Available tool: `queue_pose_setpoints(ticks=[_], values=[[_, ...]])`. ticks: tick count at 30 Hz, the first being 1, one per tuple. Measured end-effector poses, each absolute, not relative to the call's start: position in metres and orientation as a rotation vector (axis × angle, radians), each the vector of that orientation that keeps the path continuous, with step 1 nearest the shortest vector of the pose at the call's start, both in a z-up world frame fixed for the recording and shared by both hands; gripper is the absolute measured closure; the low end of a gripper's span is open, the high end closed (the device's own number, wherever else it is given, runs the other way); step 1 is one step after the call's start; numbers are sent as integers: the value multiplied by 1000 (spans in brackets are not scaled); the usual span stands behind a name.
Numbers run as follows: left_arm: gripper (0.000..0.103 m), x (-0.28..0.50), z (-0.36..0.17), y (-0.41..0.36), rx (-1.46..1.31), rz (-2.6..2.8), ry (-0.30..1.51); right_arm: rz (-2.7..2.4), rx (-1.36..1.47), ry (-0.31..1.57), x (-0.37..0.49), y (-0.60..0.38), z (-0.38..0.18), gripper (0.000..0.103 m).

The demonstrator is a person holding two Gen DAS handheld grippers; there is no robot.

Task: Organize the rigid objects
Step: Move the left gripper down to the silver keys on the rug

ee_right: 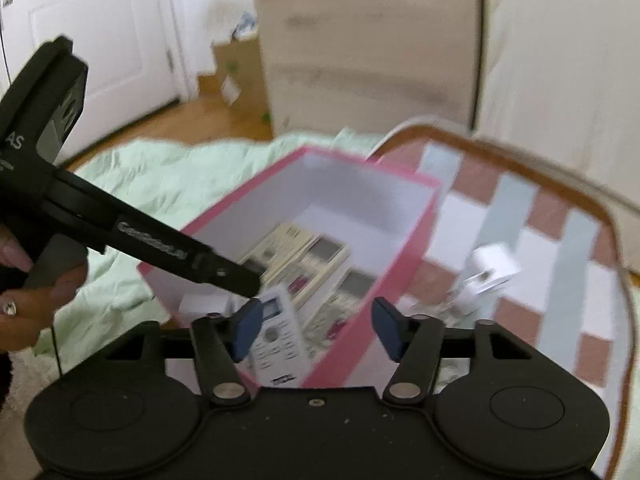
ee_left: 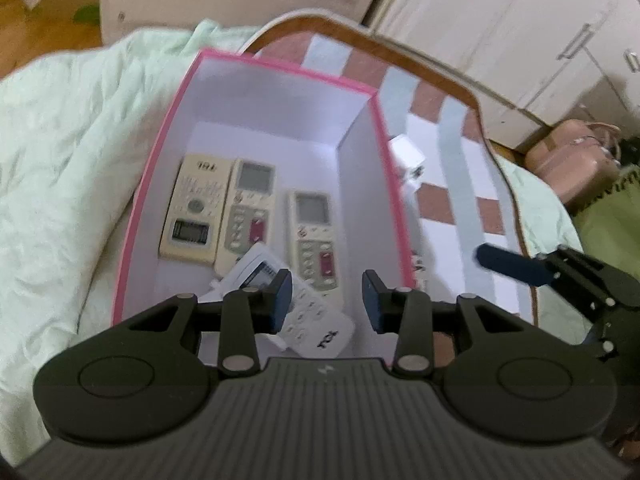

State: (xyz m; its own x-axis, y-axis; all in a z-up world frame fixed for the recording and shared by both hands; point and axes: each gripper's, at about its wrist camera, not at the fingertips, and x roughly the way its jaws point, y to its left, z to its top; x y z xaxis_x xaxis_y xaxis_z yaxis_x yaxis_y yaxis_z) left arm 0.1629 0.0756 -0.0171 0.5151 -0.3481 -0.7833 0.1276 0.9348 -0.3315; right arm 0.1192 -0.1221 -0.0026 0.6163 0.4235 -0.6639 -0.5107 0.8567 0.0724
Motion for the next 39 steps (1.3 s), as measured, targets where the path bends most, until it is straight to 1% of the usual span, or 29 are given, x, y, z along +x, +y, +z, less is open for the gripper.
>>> queue_pose_setpoints(ticks=[5, 10, 15, 16, 18, 22, 25, 30, 35, 39], values=[[65, 148, 14, 52, -188, -330, 945, 499, -147, 676, 96, -146, 22, 33], [62, 139, 37, 22, -131, -375, 927, 379, -212, 562, 76, -164, 39, 34], [61, 142, 53, -16, -73, -418, 920, 364, -174, 536, 74, -185, 47, 34], [58, 144, 54, -22, -69, -429, 923, 357, -174, 535, 75, -189, 45, 34], [55, 151, 54, -38, -78, -457, 950, 318, -158, 537, 78, -196, 38, 34], [55, 169, 42, -67, -83, -488, 1025, 247, -96, 552, 92, -219, 10, 33], [52, 186, 24, -86, -86, -488, 1084, 252, -65, 585, 104, -233, -15, 33], [47, 216, -20, -108, -151, -462, 1197, 359, -30, 670, 127, -232, -58, 33], [47, 242, -69, -124, -222, -402, 1306, 420, -37, 751, 147, -223, -95, 33], [45, 254, -94, -125, -233, -345, 1332, 451, -77, 796, 160, -214, -119, 34]])
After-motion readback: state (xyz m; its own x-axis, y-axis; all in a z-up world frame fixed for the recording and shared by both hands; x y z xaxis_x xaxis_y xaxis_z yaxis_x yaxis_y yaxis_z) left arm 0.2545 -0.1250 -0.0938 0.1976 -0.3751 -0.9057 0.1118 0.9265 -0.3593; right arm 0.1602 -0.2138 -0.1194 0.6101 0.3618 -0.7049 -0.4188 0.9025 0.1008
